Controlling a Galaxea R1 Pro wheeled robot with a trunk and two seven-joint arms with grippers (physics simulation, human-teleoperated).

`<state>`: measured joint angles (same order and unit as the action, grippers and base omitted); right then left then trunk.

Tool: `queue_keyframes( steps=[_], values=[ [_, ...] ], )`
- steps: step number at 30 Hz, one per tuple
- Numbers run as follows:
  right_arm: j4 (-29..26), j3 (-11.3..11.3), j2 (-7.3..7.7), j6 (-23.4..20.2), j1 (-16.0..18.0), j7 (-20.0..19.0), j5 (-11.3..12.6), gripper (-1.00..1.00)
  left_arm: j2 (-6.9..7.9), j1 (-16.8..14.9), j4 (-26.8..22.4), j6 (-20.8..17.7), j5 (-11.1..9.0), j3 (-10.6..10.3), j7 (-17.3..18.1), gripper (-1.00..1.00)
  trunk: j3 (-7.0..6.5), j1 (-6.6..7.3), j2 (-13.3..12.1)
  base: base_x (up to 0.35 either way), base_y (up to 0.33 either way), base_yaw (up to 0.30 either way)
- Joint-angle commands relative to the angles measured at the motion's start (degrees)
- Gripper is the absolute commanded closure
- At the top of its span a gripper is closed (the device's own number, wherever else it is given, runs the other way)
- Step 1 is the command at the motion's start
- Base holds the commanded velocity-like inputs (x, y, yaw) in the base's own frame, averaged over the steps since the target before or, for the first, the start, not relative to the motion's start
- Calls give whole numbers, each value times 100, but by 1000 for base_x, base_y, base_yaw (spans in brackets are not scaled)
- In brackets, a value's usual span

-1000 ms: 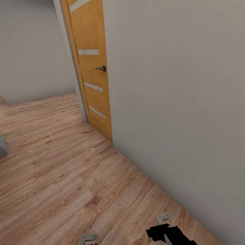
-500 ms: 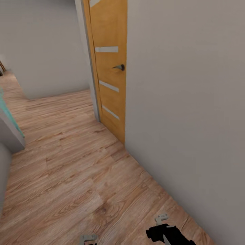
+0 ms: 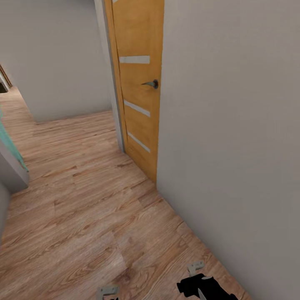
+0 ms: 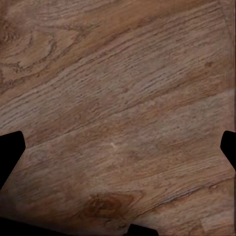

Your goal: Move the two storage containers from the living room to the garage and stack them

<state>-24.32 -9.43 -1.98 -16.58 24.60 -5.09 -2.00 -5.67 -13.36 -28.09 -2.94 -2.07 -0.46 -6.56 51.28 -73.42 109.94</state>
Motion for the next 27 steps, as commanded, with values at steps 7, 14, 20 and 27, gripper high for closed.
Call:
queue_keyframes(
  steps=[7, 14, 20, 27],
  values=[
    [17, -6, -13, -1, 1, -5, 18, -100, -3, 0, -12, -36, -22, 5, -21, -100, -6, -3, 2, 300, 60, 40],
    [58, -20, -19, 557, 1, 8, -13, -100, -4, 0, -12, -39, -22, 5, -14, -100, -48, -3, 2, 223, 188, 155],
    [66, -23, -21, 665, -1, 9, -24, -100, -4, 0, -12, -40, -15, -4, -13, -100, -88, -3, 2, 200, 218, 190],
    [67, -19, -14, 691, -1, 14, -28, -100, -4, 0, 10, -36, -13, -11, -12, -100, -136, -3, 2, 252, 168, 198]
  ],
)
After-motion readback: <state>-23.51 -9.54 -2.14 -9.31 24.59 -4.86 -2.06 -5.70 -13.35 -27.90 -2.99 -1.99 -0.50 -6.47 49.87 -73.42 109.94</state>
